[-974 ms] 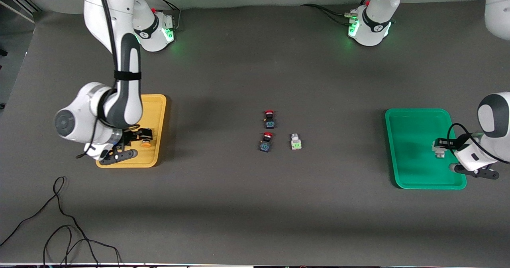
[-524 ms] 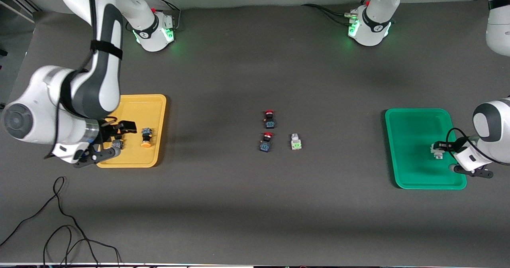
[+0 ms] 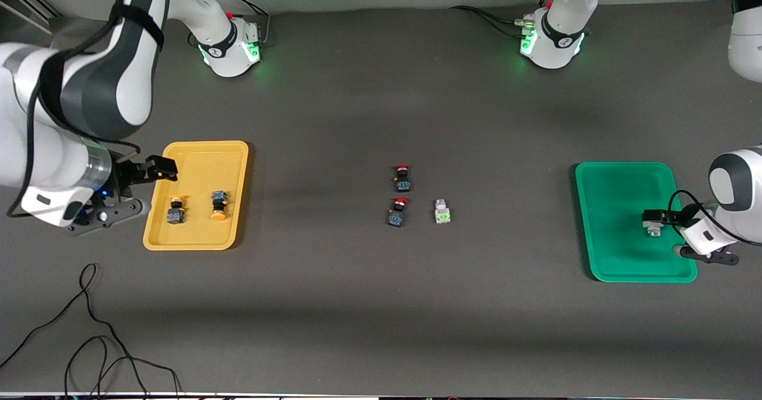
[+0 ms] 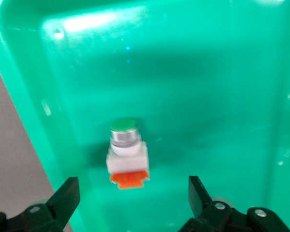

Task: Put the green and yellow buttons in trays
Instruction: 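Release both buttons in their trays, then the right gripper withdraws to rest, then grasp the second green-capped white button with the left gripper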

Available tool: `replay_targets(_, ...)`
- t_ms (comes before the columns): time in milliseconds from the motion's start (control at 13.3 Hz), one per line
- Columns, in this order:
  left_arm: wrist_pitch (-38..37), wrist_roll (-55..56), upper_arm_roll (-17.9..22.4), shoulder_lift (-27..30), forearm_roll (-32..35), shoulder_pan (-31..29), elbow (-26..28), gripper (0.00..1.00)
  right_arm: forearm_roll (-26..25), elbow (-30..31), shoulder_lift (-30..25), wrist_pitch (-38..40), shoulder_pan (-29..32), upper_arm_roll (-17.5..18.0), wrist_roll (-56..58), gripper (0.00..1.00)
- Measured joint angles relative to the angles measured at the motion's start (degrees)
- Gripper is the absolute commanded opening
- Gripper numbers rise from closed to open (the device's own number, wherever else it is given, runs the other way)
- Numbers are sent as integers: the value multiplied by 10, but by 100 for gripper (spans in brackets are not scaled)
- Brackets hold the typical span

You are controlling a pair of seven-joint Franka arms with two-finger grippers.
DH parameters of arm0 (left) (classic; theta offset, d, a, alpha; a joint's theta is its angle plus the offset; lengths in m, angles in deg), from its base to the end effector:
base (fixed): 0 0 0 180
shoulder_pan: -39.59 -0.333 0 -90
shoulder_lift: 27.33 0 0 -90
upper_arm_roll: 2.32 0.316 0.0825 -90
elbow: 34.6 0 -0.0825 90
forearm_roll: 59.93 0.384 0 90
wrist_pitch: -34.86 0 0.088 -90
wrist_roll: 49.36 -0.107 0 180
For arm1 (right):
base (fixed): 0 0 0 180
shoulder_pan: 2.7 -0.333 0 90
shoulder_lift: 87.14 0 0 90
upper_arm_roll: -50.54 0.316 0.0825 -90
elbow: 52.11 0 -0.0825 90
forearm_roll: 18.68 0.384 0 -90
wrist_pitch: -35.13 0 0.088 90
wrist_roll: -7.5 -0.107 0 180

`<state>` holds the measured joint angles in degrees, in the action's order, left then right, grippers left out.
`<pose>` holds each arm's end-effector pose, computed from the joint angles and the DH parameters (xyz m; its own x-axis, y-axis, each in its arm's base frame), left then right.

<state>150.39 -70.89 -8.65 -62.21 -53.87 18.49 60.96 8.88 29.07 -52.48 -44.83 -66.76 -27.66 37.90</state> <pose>0.6272 0.1787 0.2346 0.9557 -0.1680 -0.2418 -0.1538 -0.9851 0.0764 0.6075 0.0825 0.5369 0.9302 0.3110 -0.1952 0.3193 -0.9476 0.0121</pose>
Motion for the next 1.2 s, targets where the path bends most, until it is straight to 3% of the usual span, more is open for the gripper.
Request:
replay_targets(300,-122,64,-76,72,-70,3,-20,100,-24,-3,-19,1,-25,-12,-51,100)
replay_targets(524,-148,241,-158,89,-77,28,-35,100,-92,-1,-78,-3,-15,52,-133,100)
replay_targets(674,-142,356,-175,85,-79,88,-45,100,-140,3,-128,-11,15,123,-182,100)
replay_targets(824,-119,452,-177,71,-79,157,-62,100,-182,10,-178,-14,82,218,-219,100)
replay_targets(1199,-8,604,-176,-6,-77,258,-70,100,-239,75,-288,-50,338,490,-245,100)
